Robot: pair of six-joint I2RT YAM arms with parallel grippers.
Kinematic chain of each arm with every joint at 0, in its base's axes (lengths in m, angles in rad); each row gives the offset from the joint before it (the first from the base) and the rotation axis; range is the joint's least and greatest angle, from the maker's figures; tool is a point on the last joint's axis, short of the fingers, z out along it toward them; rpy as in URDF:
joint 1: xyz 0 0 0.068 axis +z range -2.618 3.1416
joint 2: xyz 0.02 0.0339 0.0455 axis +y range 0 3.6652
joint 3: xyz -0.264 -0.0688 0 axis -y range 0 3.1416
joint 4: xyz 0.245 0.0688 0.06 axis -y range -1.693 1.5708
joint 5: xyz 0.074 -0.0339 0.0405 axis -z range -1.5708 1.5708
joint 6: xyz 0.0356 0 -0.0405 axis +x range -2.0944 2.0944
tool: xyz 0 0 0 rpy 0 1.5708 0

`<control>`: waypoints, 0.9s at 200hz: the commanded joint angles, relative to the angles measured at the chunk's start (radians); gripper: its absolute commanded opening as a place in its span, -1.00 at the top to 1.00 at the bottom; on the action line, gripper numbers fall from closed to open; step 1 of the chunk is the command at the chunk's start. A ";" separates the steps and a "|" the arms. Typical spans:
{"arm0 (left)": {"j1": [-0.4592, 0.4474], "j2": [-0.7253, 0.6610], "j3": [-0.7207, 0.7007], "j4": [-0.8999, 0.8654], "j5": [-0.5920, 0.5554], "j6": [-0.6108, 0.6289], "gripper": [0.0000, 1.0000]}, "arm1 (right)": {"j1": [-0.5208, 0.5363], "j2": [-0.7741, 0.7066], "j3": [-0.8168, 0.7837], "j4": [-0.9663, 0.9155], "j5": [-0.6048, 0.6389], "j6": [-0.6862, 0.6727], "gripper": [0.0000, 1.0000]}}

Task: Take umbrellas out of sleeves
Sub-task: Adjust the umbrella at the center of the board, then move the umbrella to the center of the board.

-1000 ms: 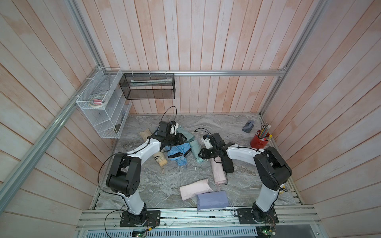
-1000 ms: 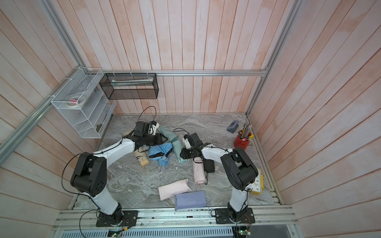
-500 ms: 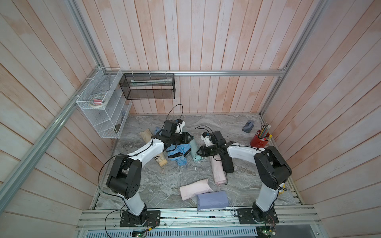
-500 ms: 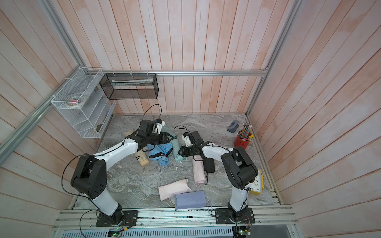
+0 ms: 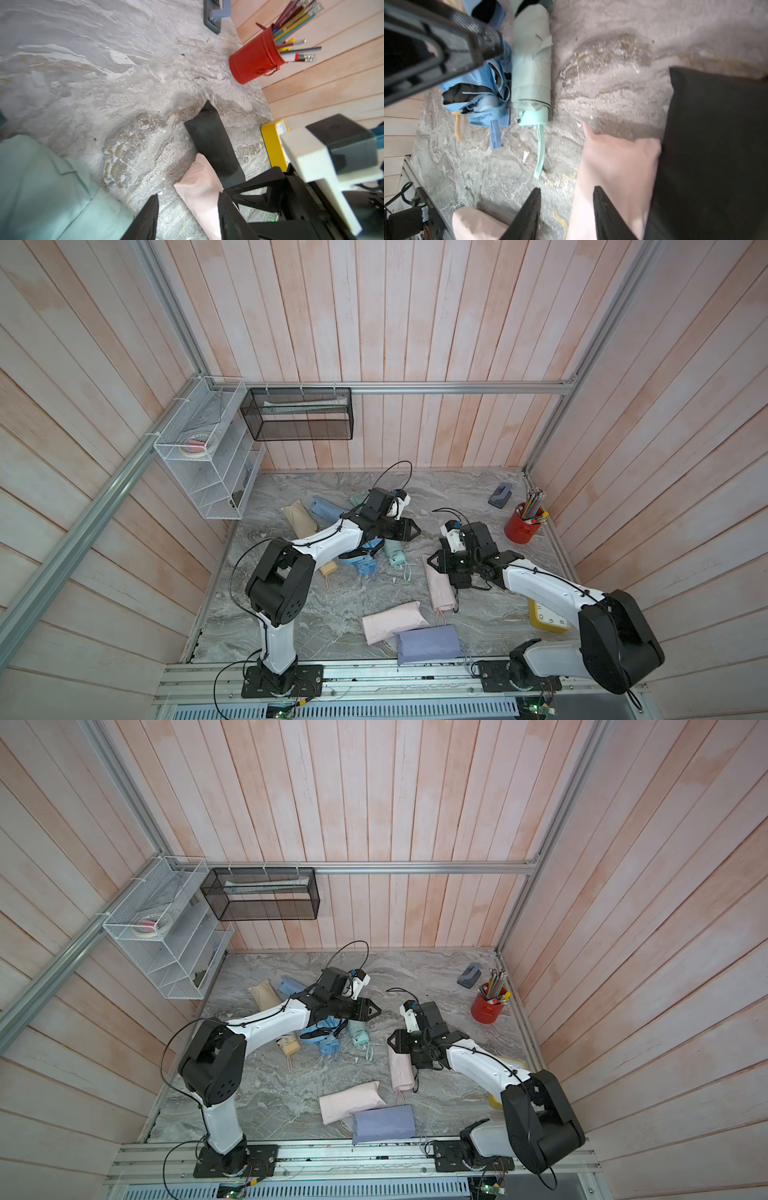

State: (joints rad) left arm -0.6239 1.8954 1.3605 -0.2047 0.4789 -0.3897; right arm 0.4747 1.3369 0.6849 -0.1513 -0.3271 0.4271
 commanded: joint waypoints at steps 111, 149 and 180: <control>-0.008 0.024 0.025 -0.047 -0.001 0.049 0.01 | 0.056 0.214 0.059 -0.053 0.220 0.040 0.14; 0.023 0.005 0.003 -0.053 0.009 0.050 0.01 | 0.008 0.341 0.176 -0.025 0.181 -0.022 0.16; 0.057 -0.012 -0.018 -0.049 0.021 0.049 0.01 | 0.000 0.439 0.309 -0.041 0.171 -0.088 0.18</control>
State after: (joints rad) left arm -0.5900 1.9209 1.3621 -0.2470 0.4904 -0.3588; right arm 0.4843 1.6844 0.9344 -0.1230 -0.1772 0.4095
